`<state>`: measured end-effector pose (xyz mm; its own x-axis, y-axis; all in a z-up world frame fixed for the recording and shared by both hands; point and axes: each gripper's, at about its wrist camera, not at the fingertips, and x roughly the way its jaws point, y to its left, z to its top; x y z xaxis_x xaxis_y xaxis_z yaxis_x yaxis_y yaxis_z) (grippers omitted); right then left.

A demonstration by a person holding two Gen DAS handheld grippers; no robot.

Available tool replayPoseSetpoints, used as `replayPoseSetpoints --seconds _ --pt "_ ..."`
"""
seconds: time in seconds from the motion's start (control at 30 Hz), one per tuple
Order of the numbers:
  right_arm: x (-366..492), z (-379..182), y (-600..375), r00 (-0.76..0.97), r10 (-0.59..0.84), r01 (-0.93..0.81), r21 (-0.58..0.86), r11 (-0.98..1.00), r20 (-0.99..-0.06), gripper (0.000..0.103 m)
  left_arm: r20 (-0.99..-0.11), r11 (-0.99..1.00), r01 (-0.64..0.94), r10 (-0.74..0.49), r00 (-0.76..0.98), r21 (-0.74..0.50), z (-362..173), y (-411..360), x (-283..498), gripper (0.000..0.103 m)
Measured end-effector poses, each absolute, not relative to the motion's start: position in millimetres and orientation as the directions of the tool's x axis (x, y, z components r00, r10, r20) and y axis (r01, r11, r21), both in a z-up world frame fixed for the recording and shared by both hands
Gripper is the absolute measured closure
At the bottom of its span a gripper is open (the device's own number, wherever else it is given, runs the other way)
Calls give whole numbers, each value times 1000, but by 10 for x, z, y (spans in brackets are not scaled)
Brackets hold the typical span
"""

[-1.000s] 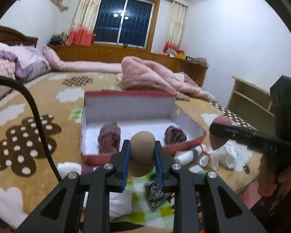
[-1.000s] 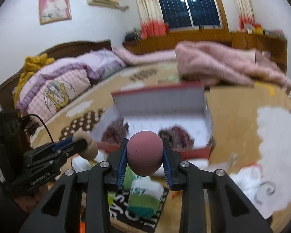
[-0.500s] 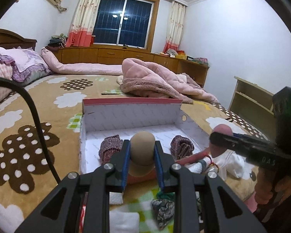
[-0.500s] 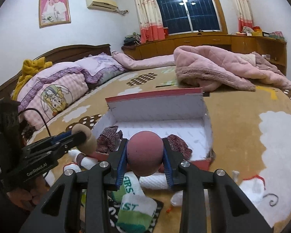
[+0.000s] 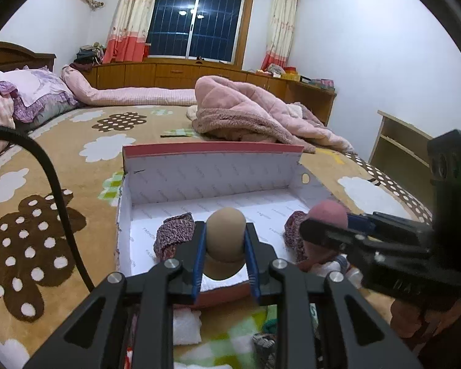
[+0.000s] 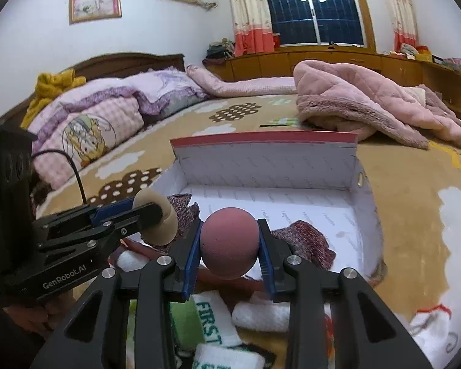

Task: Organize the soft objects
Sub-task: 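Carry both held balls into the shoebox and lower them to its floor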

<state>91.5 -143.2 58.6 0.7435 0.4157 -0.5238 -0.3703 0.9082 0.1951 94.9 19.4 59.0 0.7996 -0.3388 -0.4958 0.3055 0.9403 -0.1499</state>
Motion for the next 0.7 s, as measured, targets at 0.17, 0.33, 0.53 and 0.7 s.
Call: replayPoseSetpoints --seconds 0.17,0.33,0.53,0.7 --pt "1053 525 -1396 738 398 -360 181 915 -545 68 -511 944 308 -326 796 -122 552 142 1114 78" --pt "1192 476 -1332 732 372 -351 152 924 -570 68 -538 947 301 -311 783 -110 491 93 1284 78" --pt "1304 373 -1249 692 351 -344 139 929 -631 68 -570 945 317 -307 762 -84 419 20 1378 78" --pt "1398 206 -1286 652 301 -298 129 946 -696 68 -637 946 302 -304 709 -116 295 20 1493 76"
